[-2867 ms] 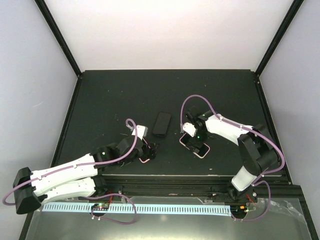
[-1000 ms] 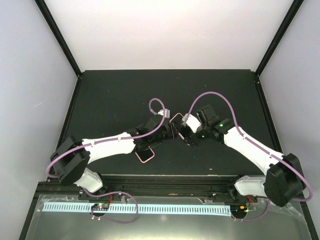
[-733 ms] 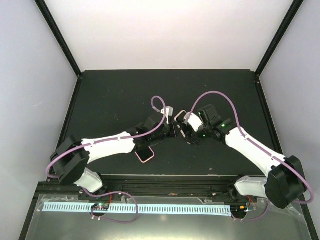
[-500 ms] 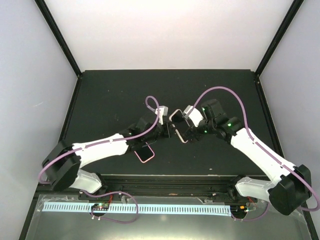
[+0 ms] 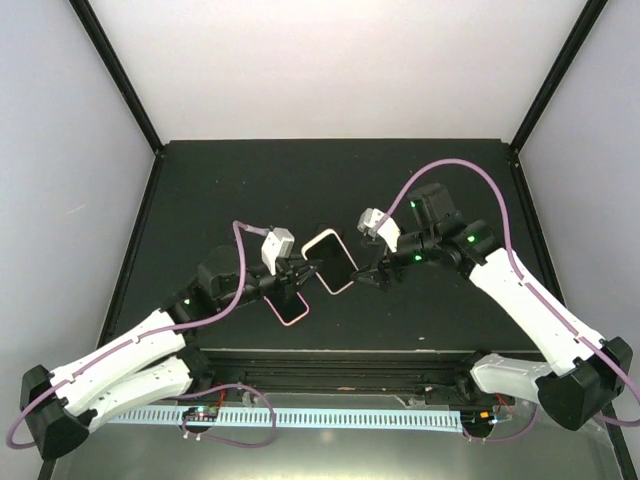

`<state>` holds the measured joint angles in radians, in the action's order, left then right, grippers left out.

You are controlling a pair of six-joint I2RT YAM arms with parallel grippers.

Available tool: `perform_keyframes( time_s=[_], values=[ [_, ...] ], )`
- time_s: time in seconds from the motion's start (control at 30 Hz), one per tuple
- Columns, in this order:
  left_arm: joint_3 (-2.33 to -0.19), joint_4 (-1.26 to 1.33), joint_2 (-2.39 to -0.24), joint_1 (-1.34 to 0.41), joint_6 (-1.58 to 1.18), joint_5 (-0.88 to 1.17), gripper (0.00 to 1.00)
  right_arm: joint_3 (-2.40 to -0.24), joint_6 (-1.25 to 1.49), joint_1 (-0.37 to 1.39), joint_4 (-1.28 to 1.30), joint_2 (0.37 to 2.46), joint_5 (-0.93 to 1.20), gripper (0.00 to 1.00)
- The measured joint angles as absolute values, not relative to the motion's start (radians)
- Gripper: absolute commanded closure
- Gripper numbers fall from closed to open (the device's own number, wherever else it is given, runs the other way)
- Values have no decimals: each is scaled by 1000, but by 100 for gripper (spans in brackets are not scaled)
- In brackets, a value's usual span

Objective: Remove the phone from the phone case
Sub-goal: Pick up the phone at the center of the board.

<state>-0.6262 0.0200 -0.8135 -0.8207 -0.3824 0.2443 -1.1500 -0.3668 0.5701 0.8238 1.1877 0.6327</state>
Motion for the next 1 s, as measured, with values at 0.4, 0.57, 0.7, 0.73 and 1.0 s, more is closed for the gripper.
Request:
perform_keyframes(
  time_s=[0.4, 0.57, 0.7, 0.73, 1.0],
  values=[
    [-581, 204, -916, -818, -386, 574, 98, -1085, -424, 571, 864, 1119, 813, 26],
    [-592, 245, -958, -815, -397, 633, 98, -1071, -426, 571, 882, 1085, 838, 33],
    [-608, 269, -950, -792, -397, 649, 98, -1068, -420, 571, 891, 1055, 863, 44],
    [-608, 277, -947, -787, -397, 653, 98, -1061, -414, 571, 891, 1047, 876, 48],
    [-606, 355, -951, -767, -426, 715, 92, -1027, -387, 570, 892, 1042, 915, 93]
  ],
)
